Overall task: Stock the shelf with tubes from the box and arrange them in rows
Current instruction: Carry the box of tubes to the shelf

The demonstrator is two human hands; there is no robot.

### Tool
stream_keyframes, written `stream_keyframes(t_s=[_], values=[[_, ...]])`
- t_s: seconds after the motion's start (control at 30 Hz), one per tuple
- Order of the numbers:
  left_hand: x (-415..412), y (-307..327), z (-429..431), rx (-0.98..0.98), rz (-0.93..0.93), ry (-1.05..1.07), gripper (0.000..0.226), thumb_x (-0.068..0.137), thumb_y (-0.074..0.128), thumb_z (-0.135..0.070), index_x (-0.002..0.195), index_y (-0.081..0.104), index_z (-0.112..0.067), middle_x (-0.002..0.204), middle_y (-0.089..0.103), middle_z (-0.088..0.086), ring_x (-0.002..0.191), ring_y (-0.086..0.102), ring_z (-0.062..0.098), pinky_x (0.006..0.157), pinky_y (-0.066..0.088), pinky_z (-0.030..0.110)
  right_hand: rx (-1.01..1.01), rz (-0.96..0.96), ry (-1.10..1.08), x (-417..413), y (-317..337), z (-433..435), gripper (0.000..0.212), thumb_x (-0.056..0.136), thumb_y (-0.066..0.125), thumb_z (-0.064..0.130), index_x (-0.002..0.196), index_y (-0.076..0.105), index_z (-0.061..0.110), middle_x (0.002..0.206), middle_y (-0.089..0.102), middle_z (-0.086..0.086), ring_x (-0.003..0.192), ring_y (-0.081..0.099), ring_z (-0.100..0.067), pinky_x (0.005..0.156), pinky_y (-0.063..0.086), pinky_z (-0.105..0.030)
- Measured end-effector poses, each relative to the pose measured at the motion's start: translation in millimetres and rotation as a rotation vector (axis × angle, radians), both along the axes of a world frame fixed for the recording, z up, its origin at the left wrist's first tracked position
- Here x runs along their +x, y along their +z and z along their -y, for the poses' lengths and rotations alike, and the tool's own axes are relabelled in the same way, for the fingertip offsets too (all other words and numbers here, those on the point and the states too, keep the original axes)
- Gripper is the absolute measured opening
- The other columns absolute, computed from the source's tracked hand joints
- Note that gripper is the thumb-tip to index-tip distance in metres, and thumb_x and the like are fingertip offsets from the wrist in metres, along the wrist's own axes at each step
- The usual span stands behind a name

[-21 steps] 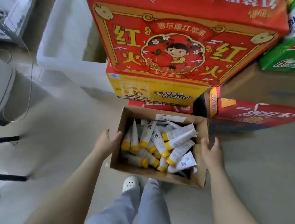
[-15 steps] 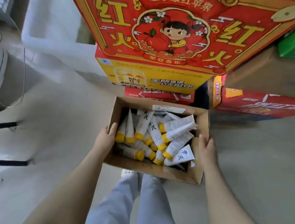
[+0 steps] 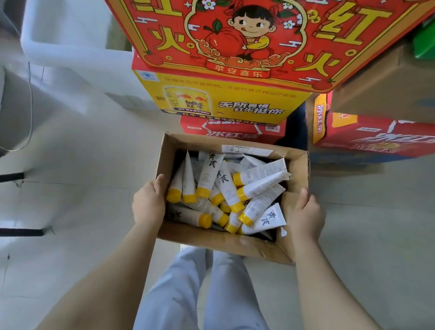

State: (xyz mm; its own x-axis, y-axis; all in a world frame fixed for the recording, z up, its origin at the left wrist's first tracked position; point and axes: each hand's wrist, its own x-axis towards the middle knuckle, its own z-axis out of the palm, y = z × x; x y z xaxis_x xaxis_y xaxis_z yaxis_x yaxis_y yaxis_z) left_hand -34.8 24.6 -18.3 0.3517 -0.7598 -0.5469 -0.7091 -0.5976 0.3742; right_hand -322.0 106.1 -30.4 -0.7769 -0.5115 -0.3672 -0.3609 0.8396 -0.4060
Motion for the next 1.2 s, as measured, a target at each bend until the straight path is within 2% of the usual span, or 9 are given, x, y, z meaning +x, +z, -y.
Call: stream_keyframes(t_s=[0.17,0.37,0.57,0.7,0.83,0.9,1.07,1.2], values=[[14.0,20.6,-28.3,-0.025,0.011,-0.073,0.054,0.101,0.029,-0.044,0.102,0.059,0.001,0.105,0.062,0.023,0.102,0.055,0.039,0.075,0.033,0.035,0.001,-0.031,-0.047,18.6,20.3,-43.1,0.045,0.101,0.031,0.03,0.103,0.06,-0.004,0.099,0.064,-0.027,0.094,0.057,-0.042,0.071,0.038,-0.037],[25.2,40.3,-51.1,-0.029,0.063,-0.259,0.054,0.098,0.027,-0.052,0.097,0.062,-0.01,0.099,0.064,0.017,0.094,0.058,0.036,0.07,0.038,0.033,0.063,-0.027,-0.231,47.0,43.7,-115.2,0.047,0.101,0.029,0.033,0.11,0.061,-0.001,0.105,0.063,-0.026,0.1,0.057,-0.042,0.078,0.042,-0.04],[-0.2,54.4,-78.9,-0.046,0.079,-0.507,0.058,0.099,0.024,-0.052,0.111,0.06,-0.009,0.106,0.063,0.019,0.099,0.058,0.038,0.071,0.037,0.036,0.098,-0.045,-0.413,48.3,63.8,-187.5,0.051,0.102,0.027,0.033,0.108,0.06,-0.005,0.107,0.063,-0.027,0.101,0.057,-0.042,0.074,0.039,-0.038],[-44.5,58.6,-94.6,-0.039,0.056,-0.625,0.063,0.097,0.022,-0.056,0.112,0.06,-0.007,0.11,0.061,0.021,0.1,0.057,0.038,0.075,0.042,0.039,0.055,-0.075,-0.556,29.0,75.9,-231.4,0.049,0.102,0.029,0.031,0.108,0.059,-0.007,0.109,0.062,-0.028,0.103,0.056,-0.042,0.076,0.04,-0.039],[-111.5,74.4,-111.9,-0.046,0.05,-0.756,0.057,0.098,0.023,-0.053,0.11,0.058,-0.01,0.107,0.063,0.018,0.1,0.057,0.035,0.075,0.036,0.038,0.039,-0.088,-0.724,-0.2,85.4,-275.8,0.049,0.102,0.029,0.031,0.11,0.059,-0.007,0.112,0.061,-0.028,0.107,0.055,-0.041,0.081,0.042,-0.04],[-147.1,80.3,-122.6,-0.07,0.039,-0.811,0.057,0.098,0.025,-0.053,0.11,0.058,-0.008,0.104,0.063,0.019,0.098,0.058,0.036,0.076,0.038,0.038,0.039,-0.076,-0.785,-21.0,87.4,-296.4,0.05,0.102,0.028,0.032,0.109,0.06,-0.006,0.112,0.062,-0.027,0.107,0.055,-0.041,0.083,0.042,-0.04],[-238.9,80.1,-152.3,-0.13,-0.02,-0.958,0.055,0.099,0.03,-0.048,0.111,0.058,-0.003,0.11,0.06,0.025,0.106,0.056,0.04,0.089,0.041,0.042,-0.001,-0.015,-0.902,-96.2,82.9,-342.7,0.052,0.101,0.027,0.038,0.105,0.063,0.0,0.11,0.063,-0.023,0.105,0.056,-0.04,0.079,0.042,-0.038],[-319.0,86.8,-181.3,-0.144,0.011,-1.005,0.053,0.1,0.027,-0.047,0.118,0.059,-0.01,0.114,0.061,0.02,0.108,0.056,0.036,0.08,0.038,0.037,-0.048,0.02,-0.948,-162.7,85.7,-377.5,0.052,0.101,0.026,0.036,0.103,0.062,-0.001,0.107,0.063,-0.022,0.101,0.057,-0.038,0.072,0.035,-0.033]])
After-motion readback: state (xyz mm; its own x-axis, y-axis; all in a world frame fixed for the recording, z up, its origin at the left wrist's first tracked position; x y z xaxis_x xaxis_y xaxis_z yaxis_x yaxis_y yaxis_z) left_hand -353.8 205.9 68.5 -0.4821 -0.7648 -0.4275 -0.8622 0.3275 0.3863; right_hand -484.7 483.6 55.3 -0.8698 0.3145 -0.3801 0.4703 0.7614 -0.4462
